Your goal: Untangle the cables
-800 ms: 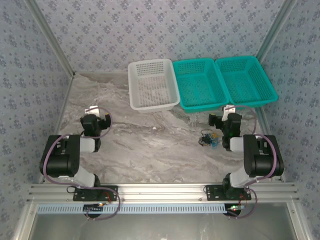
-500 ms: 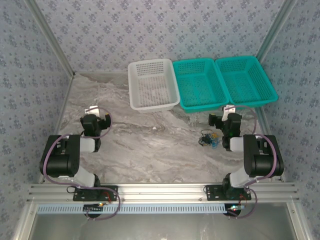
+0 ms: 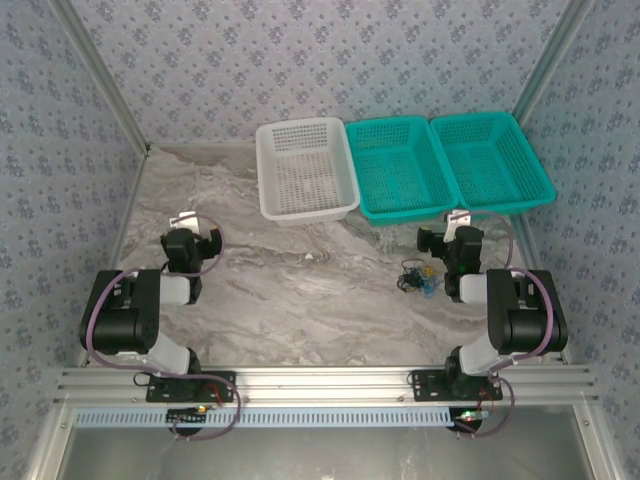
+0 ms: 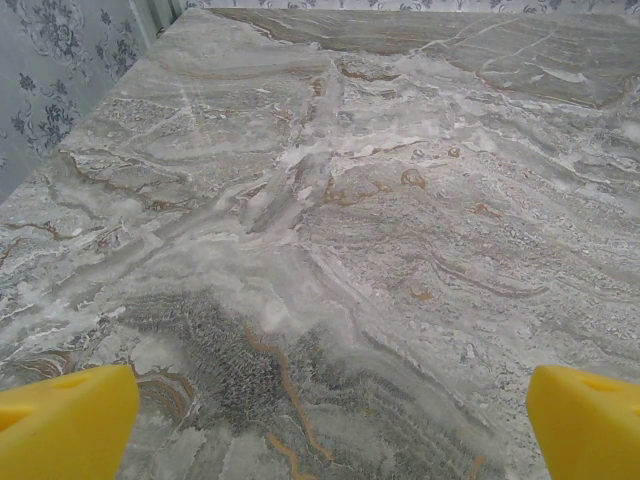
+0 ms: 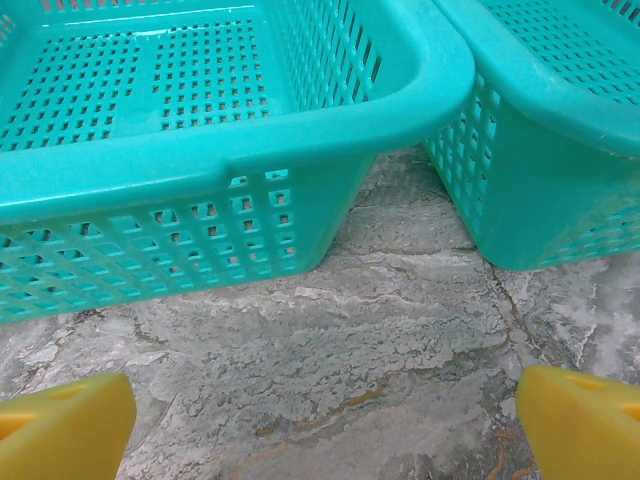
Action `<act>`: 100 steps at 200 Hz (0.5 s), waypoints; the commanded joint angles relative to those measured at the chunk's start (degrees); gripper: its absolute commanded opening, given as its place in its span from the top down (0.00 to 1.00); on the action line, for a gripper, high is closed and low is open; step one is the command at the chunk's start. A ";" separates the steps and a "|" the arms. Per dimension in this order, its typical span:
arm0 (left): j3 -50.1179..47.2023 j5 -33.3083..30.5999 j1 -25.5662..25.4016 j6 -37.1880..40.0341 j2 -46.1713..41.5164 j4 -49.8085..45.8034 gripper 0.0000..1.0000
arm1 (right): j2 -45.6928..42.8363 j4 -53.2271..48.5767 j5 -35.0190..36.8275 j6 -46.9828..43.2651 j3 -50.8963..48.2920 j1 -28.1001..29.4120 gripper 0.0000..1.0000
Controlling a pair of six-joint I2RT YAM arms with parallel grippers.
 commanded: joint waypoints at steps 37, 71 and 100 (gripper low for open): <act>1.14 0.43 0.31 0.07 -0.08 0.83 0.01 | -0.14 1.05 -0.33 -0.72 0.17 0.11 0.00; 1.77 5.46 -0.02 2.50 -2.22 -2.04 0.01 | -2.56 1.59 -1.14 -3.49 -1.18 1.85 0.00; 1.86 4.10 -0.14 0.97 -10.36 -10.33 0.00 | -9.43 -6.02 -0.17 -4.14 -0.56 3.31 0.00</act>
